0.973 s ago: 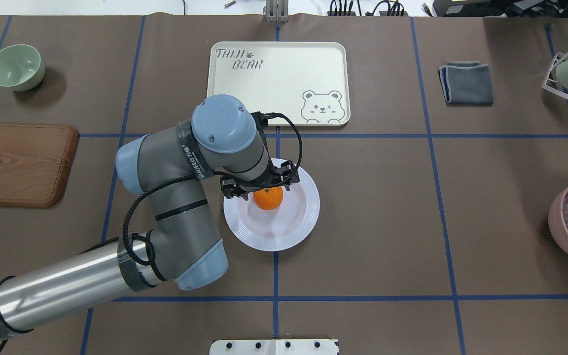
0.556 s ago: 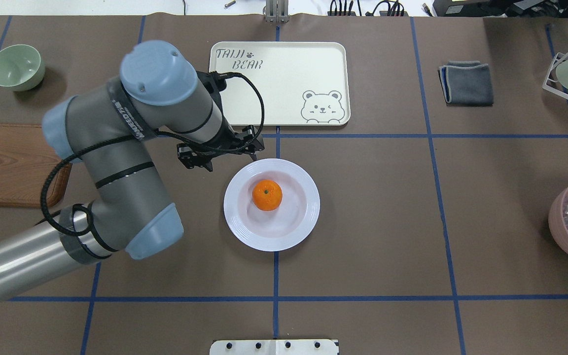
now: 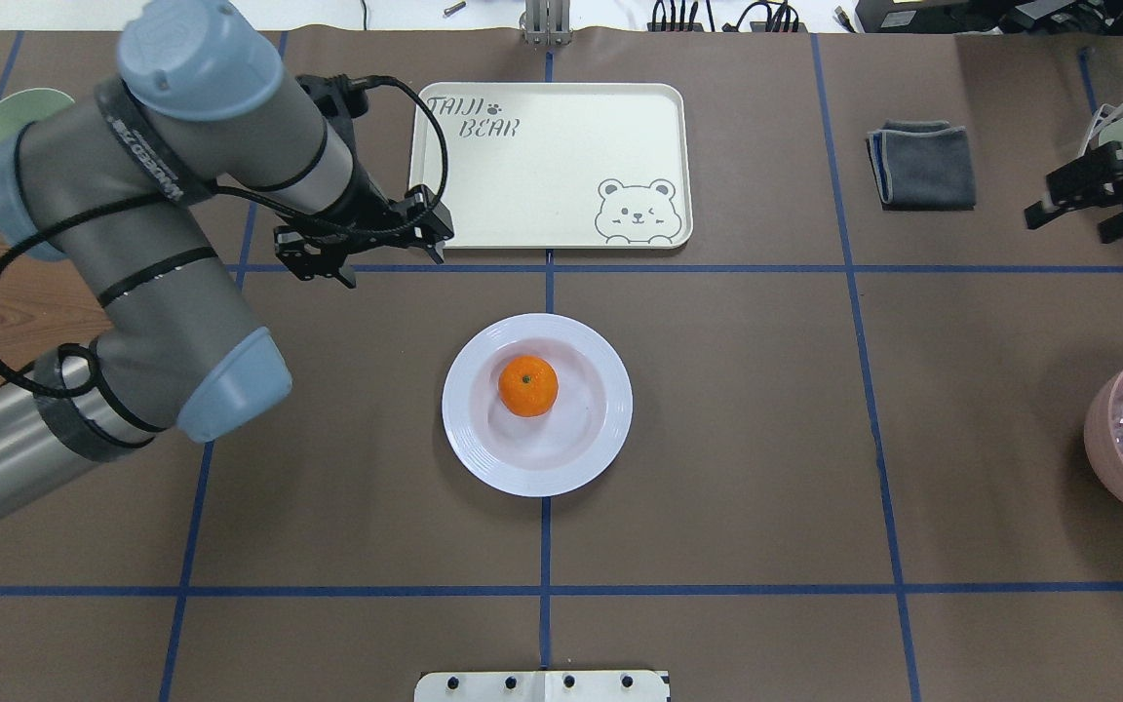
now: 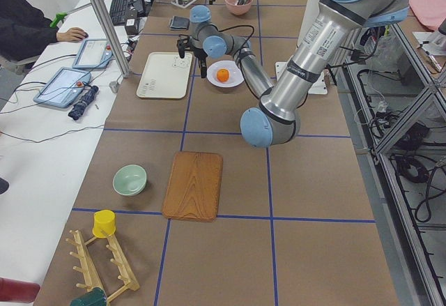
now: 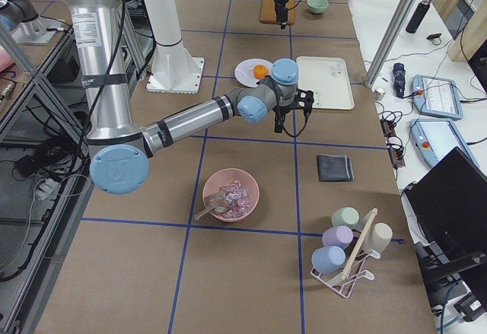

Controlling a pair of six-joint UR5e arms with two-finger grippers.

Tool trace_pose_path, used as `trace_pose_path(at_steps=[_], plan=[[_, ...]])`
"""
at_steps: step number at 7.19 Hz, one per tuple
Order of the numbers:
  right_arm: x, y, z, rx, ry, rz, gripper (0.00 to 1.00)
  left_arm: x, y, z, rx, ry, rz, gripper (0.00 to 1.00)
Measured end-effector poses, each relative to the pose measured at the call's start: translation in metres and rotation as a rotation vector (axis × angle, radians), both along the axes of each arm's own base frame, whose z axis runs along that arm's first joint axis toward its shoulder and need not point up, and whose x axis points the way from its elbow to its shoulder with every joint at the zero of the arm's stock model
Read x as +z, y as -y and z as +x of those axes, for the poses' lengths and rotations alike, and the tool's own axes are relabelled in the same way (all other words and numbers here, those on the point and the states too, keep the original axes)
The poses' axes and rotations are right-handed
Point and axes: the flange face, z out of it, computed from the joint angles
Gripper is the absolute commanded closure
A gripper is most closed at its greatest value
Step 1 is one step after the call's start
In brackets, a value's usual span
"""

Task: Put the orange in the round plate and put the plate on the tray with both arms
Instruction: 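Withdraw the left gripper while moving the right gripper to the plate rim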

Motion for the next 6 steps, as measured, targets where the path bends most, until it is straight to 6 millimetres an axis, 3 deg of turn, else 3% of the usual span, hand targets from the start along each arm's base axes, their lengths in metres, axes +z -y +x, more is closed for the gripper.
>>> trace_pose_path(at_steps=[2,4,6], plan=[[-0.018,-0.043,-0.081,0.022,0.099,-0.064,0.00,0.018,0.016,-0.033,0.008,0.008,0.023,0.02],[-0.045,-0.082,-0.153,-0.008,0.149,-0.068,0.00,0.029,0.024,-0.050,0.002,0.019,0.033,0.02],[-0.079,-0.096,-0.212,-0.041,0.186,-0.040,0.00,0.032,0.027,-0.055,-0.003,0.022,0.033,0.02]])
